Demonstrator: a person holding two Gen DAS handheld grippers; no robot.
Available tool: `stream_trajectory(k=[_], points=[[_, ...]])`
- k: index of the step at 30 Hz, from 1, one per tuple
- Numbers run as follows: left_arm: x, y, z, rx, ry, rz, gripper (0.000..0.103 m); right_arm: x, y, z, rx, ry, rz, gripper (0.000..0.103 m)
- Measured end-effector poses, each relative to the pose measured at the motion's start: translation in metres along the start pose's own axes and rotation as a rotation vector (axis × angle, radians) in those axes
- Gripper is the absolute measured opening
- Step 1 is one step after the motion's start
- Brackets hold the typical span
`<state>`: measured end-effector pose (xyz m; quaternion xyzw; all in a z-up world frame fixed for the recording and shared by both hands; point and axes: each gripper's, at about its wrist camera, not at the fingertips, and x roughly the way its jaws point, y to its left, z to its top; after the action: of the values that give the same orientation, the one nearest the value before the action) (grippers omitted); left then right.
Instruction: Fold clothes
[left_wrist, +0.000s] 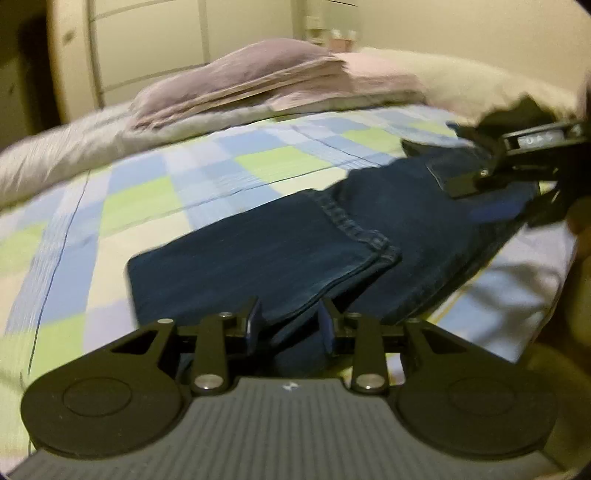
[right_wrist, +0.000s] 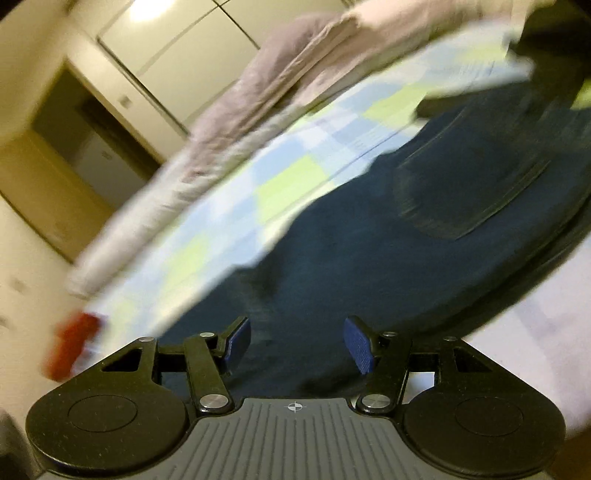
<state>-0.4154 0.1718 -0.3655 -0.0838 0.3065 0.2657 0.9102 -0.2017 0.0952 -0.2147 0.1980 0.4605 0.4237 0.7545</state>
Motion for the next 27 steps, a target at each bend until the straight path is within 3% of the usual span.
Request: stream_trajectory(k=[2,4,7,9,12,16,17,18,19,22,25,27], points=[[-0.007,0.018,0.000,-0.096,-0.010,-0.021,0.029,0.020,-0.006,0.001,0.167,0.063,0.117,0.060],[-0.015,0.035,-0.001,-0.193,-0.024,-0.047,0.028,0.043,-0.009,-0.001,0.309,0.133,0.160,0.060],[-0.018,0.053,-0.001,-0.272,-0.033,-0.075,0.027,0.072,-0.009,-0.007,0.420,0.232,0.071,0.060],[-0.013,0.056,-0.001,-0.276,-0.026,-0.075,0.026,0.081,-0.006,-0.008,0.437,0.238,-0.003,0.055],[-0.007,0.058,-0.007,-0.278,-0.017,-0.082,0.025,0.086,0.000,-0.003,0.446,0.200,-0.033,0.056],[-0.003,0.065,-0.015,-0.313,-0.017,-0.101,0.022,0.096,0.010,-0.001,0.369,0.153,-0.036,0.055],[-0.001,0.068,-0.017,-0.333,-0.015,-0.108,0.022,0.098,0.013,-0.003,0.329,0.142,-0.044,0.050],[0.000,0.071,-0.019,-0.354,-0.013,-0.113,0.021,0.101,0.015,-0.006,0.291,0.133,-0.053,0.021],[0.001,0.073,-0.021,-0.375,-0.010,-0.117,0.018,0.104,0.016,-0.010,0.260,0.132,-0.062,0.006],[-0.002,0.077,-0.020,-0.405,-0.013,-0.125,0.013,0.094,0.021,-0.019,0.199,0.072,0.001,0.005],[-0.012,0.076,-0.012,-0.402,-0.047,-0.129,0.013,0.058,0.056,-0.022,-0.064,-0.072,0.061,0.005],[-0.018,0.075,-0.006,-0.399,-0.069,-0.131,0.017,0.035,0.068,-0.021,-0.167,-0.151,0.062,0.005]])
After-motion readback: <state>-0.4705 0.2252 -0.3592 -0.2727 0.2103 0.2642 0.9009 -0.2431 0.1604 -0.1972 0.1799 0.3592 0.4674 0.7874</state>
